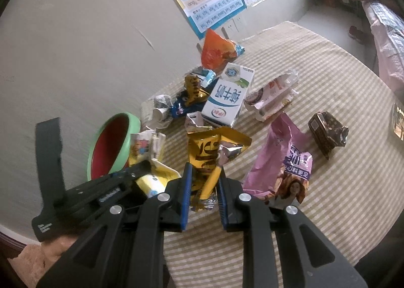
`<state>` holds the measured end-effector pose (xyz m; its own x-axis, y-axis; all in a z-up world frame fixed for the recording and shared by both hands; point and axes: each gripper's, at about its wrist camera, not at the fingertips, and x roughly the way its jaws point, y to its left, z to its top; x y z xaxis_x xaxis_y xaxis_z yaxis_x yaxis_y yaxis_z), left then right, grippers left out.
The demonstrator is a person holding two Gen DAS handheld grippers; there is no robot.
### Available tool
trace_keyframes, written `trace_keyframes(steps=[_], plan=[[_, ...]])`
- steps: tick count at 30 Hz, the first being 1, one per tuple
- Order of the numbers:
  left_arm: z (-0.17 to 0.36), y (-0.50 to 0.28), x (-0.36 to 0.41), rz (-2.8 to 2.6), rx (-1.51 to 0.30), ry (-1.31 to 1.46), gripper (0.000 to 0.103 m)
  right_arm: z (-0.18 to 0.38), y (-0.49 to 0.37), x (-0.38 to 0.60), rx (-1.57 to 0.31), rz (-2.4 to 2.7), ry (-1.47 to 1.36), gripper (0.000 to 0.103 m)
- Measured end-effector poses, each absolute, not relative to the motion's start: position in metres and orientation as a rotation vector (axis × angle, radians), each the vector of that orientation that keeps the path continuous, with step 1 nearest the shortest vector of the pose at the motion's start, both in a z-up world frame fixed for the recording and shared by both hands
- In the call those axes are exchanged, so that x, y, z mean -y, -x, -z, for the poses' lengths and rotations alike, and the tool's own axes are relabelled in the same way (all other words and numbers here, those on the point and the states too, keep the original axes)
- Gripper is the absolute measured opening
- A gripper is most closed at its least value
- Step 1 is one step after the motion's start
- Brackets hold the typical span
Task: Collect trash
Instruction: 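Carry both wrappers over the red bucket and open both grippers to drop them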
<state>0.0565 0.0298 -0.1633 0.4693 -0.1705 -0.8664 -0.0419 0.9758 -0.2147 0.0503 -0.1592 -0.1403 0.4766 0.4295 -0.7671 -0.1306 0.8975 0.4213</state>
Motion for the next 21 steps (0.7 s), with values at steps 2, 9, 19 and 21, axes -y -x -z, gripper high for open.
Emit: trace_keyframes(steps=[2, 9, 19, 21], plan=[[0.154, -0.053, -0.034, 0.069, -1.05, 0.225, 0.012, 0.136, -0.049, 0.157, -1.01, -0.354, -0.322, 0.019], [0.118, -0.045, -0.045, 0.039, -0.929, 0.204, 0.012, 0.122, -0.046, 0.144, -0.979, -0.364, -0.282, 0.02], [0.1, -0.04, -0.054, 0.038, -0.86, 0.202, 0.012, 0.117, -0.046, 0.132, -0.977, -0.372, -0.254, 0.02], [0.099, -0.04, -0.058, 0.038, -0.86, 0.211, 0.012, 0.117, -0.046, 0.131, -0.976, -0.37, -0.253, 0.019]])
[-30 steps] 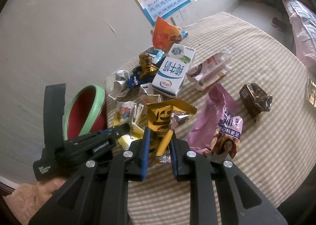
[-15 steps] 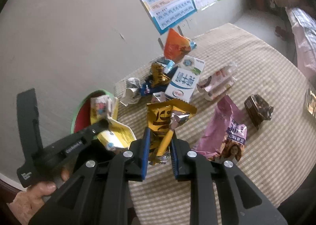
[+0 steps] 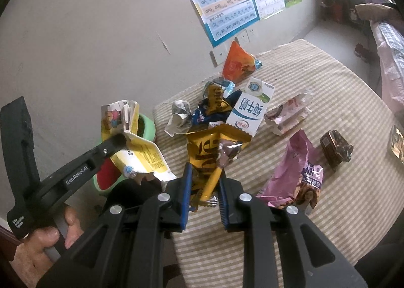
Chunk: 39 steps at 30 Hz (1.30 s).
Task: Collect trash
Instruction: 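Carry both wrappers over the red bucket and open both grippers to drop them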
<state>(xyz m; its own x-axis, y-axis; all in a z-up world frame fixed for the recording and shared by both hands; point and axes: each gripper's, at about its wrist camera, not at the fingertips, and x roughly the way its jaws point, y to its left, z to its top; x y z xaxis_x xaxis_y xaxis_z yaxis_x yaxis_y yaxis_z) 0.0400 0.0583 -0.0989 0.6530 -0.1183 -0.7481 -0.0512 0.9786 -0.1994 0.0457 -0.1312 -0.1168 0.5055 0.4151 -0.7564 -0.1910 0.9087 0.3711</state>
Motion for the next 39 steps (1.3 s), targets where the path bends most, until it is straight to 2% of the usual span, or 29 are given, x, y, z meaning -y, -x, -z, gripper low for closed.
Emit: trace_keyframes(steps=[10, 23, 31, 39], plan=[[0.086, -0.035, -0.095, -0.031, -0.795, 0.256, 0.012, 0.107, -0.051, 0.113, -0.971, -0.411, -0.228, 0.019], [0.091, -0.021, -0.19, -0.212, -0.747, 0.334, 0.012, 0.112, -0.074, 0.034, -1.017, -0.536, -0.166, 0.019], [0.111, -0.015, -0.24, -0.302, -0.774, 0.372, 0.012, 0.123, -0.097, -0.037, -1.051, -0.638, -0.078, 0.02], [0.127, -0.021, -0.258, -0.305, -0.814, 0.379, 0.012, 0.127, -0.112, -0.074, -1.062, -0.679, -0.036, 0.021]])
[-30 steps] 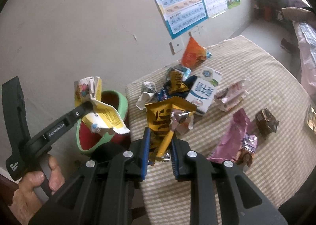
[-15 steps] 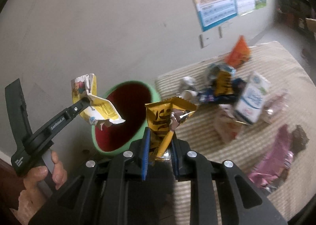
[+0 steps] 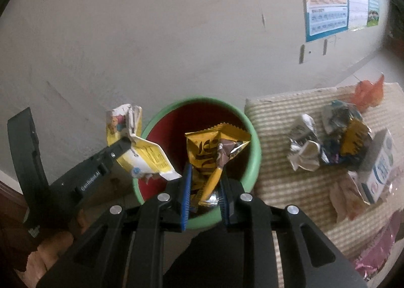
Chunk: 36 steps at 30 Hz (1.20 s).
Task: Collect trash
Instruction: 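Carry both wrappers over the red bucket and open both grippers to drop them, then grasp the pink snack bag with the right gripper while the left grasps a white wrapper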
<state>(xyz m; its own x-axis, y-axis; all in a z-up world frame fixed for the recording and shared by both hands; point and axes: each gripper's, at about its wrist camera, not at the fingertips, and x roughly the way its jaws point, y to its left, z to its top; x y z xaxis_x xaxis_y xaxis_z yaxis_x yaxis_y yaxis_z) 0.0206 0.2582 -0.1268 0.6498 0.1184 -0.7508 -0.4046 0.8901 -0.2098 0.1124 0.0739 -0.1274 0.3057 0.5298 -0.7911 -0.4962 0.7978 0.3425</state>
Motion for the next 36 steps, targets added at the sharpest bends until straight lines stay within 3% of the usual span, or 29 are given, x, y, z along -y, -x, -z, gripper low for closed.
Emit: trace_keyframes(steps=[6, 9, 11, 12, 24, 34, 36], plan=[[0.14, -0.029, -0.262, -0.308, -0.838, 0.386, 0.013, 0.132, -0.123, -0.083, -1.075, -0.696, -0.056, 0.024], [0.141, -0.03, -0.264, -0.319, -0.835, 0.393, 0.026, 0.13, -0.126, -0.085, -1.063, -0.707, -0.071, 0.04], [0.142, -0.029, -0.266, -0.33, -0.828, 0.405, 0.042, 0.128, -0.127, -0.086, -1.052, -0.711, -0.078, 0.044], [0.142, -0.028, -0.267, -0.337, -0.821, 0.409, 0.043, 0.128, -0.128, -0.086, -1.05, -0.712, -0.084, 0.047], [0.126, -0.027, -0.237, -0.28, -0.822, 0.377, 0.043, 0.112, -0.108, -0.045, -1.027, -0.669, -0.124, 0.047], [0.105, -0.03, -0.161, -0.139, -0.821, 0.323, 0.047, 0.107, -0.075, 0.056, -0.995, -0.438, -0.11, 0.048], [0.104, -0.031, -0.147, -0.109, -0.837, 0.326, 0.047, 0.112, -0.069, 0.085, -0.991, -0.368, -0.131, 0.052]])
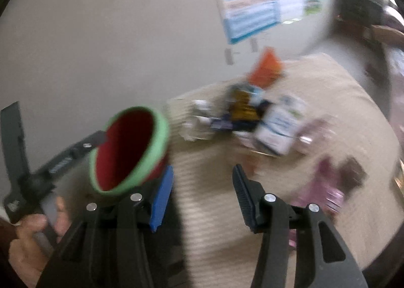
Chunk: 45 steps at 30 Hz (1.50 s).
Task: Collect trash
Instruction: 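Grasp the pink snack bag with the right gripper while the left grasps a white wrapper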
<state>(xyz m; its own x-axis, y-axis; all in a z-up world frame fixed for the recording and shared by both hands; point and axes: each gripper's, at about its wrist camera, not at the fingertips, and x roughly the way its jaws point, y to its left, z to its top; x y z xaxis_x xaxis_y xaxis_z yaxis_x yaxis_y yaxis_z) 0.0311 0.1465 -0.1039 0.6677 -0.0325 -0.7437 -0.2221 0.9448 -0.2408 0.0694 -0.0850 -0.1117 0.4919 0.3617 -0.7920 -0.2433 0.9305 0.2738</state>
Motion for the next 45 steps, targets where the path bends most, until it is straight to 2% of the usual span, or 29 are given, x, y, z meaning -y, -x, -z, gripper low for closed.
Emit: trace_keyframes(steps=[2, 8, 11, 18, 19, 20, 21, 23, 36, 37, 38, 40, 45], plan=[[0.102, -0.031, -0.134, -0.09, -0.845, 0.319, 0.047, 0.12, -0.067, 0.115, -0.996, -0.278, -0.165, 0.056], [0.102, -0.035, -0.094, -0.019, -0.887, 0.287, 0.047, 0.163, -0.071, 0.192, -1.075, -0.054, -0.35, 0.057], [0.108, -0.037, -0.075, 0.011, -0.916, 0.271, 0.047, 0.183, -0.073, 0.209, -1.122, 0.002, -0.419, 0.065], [0.121, -0.053, -0.033, 0.073, -0.956, 0.225, 0.051, 0.222, -0.073, 0.221, -1.216, -0.02, -0.546, 0.066], [0.125, -0.061, -0.025, 0.087, -0.955, 0.221, 0.051, 0.226, -0.07, 0.221, -1.219, -0.04, -0.562, 0.065], [0.127, -0.065, -0.02, 0.093, -0.956, 0.218, 0.052, 0.225, -0.068, 0.221, -1.213, -0.051, -0.556, 0.052], [0.133, -0.073, -0.011, 0.097, -0.967, 0.21, 0.052, 0.223, -0.065, 0.219, -1.199, -0.069, -0.54, 0.046], [0.144, -0.087, 0.003, 0.106, -0.988, 0.203, 0.051, 0.216, -0.061, 0.216, -1.177, -0.099, -0.501, 0.044], [0.21, -0.146, 0.036, 0.079, -1.145, 0.184, 0.052, 0.214, -0.045, 0.232, -1.125, -0.129, -0.562, 0.043], [0.21, -0.145, 0.036, 0.081, -1.144, 0.191, 0.05, 0.213, -0.043, 0.233, -1.125, -0.132, -0.561, 0.043], [0.21, -0.145, 0.036, 0.09, -1.141, 0.194, 0.042, 0.214, -0.047, 0.232, -1.125, -0.133, -0.56, 0.043], [0.205, -0.143, 0.038, 0.109, -1.134, 0.18, 0.033, 0.215, -0.05, 0.23, -1.124, -0.135, -0.557, 0.043], [0.197, -0.132, 0.036, 0.145, -1.135, 0.179, 0.031, 0.213, -0.052, 0.229, -1.116, -0.131, -0.542, 0.043]])
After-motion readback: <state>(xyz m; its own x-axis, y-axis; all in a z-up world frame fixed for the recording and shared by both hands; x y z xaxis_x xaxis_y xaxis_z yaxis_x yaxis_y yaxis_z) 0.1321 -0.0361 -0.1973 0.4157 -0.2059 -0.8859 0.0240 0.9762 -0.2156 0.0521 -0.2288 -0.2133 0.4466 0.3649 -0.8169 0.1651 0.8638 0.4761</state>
